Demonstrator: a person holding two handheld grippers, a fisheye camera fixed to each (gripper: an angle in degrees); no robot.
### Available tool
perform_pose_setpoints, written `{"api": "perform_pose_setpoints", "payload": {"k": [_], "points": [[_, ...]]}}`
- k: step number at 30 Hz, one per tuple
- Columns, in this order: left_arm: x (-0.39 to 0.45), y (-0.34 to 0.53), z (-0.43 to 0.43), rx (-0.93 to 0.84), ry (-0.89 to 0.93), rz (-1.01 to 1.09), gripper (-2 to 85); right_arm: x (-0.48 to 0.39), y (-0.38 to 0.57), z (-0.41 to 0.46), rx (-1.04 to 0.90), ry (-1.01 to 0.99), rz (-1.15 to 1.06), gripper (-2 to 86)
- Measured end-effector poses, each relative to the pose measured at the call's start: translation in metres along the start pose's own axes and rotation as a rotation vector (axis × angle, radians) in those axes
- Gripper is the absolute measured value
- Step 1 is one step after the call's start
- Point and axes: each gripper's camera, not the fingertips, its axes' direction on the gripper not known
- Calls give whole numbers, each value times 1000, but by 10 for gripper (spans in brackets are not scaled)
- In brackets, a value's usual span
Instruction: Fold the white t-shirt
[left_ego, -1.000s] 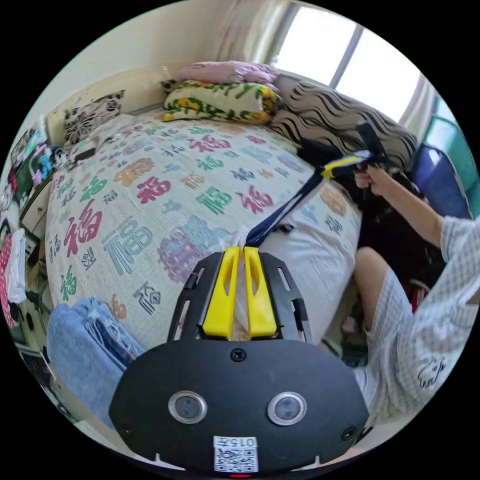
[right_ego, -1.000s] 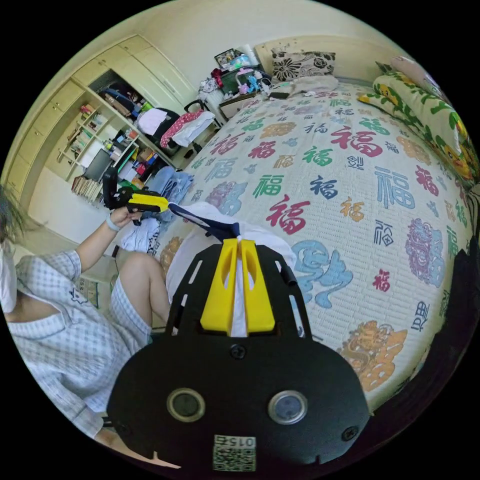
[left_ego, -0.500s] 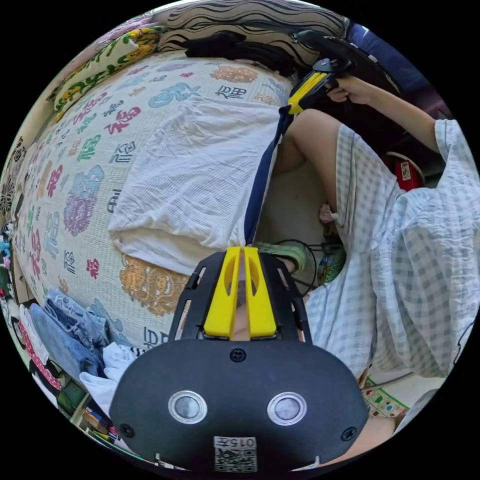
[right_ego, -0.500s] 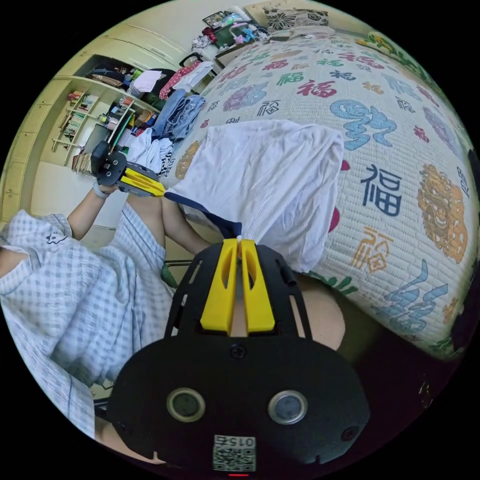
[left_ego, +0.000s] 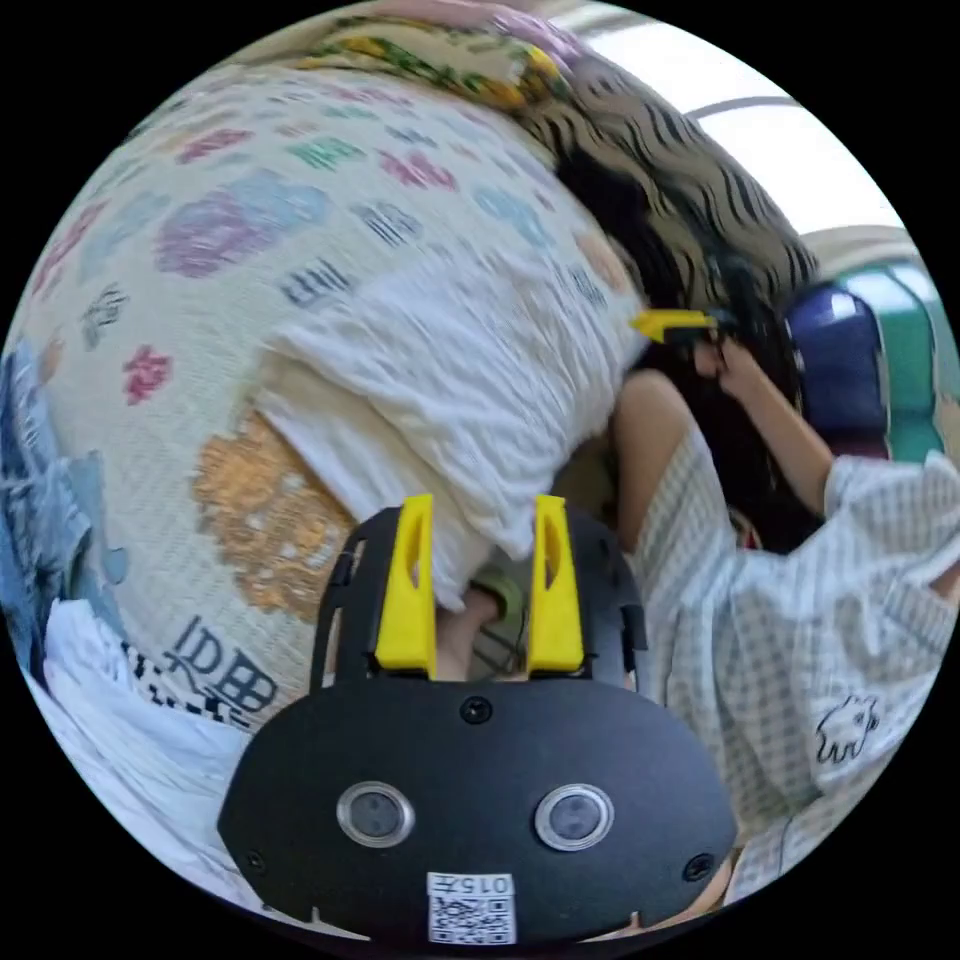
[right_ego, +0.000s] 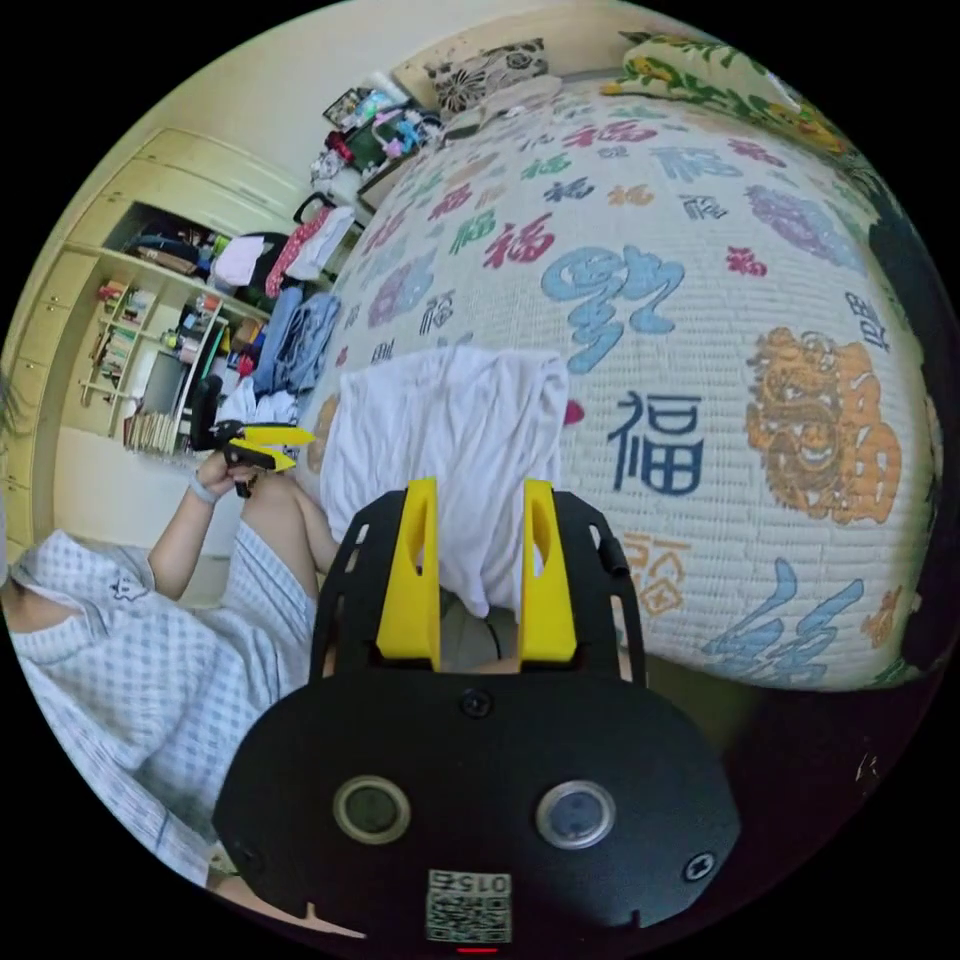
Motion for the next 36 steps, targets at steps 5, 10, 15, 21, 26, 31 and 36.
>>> {"api": "perform_pose_setpoints", "payload": {"k": [5,10,15,21,26,31,36], "points": [[-68,-23,-31,251,-88,-273,140,21,-62,25,-21,65,101,138],[-83,-34,-9,98,-142,-256,144,11,-83,65,-160,117,112,118],[-83,-25,-12,55,-135,-166,47,-14,-82,62,-234,94,-3,34],[-88,-17,-46,100,-166,-110,19,-29,-109,16,-133,171,-6,19],[-95,-26,-78,148,-224,-69,20,-49,-158,-6,-55,273,-1,20],[-115,-33,-89,197,-243,-142,51,-59,-199,12,-109,238,22,43],[-118,19,-88,283,-248,-247,83,-99,-178,13,-69,320,-43,83]]}}
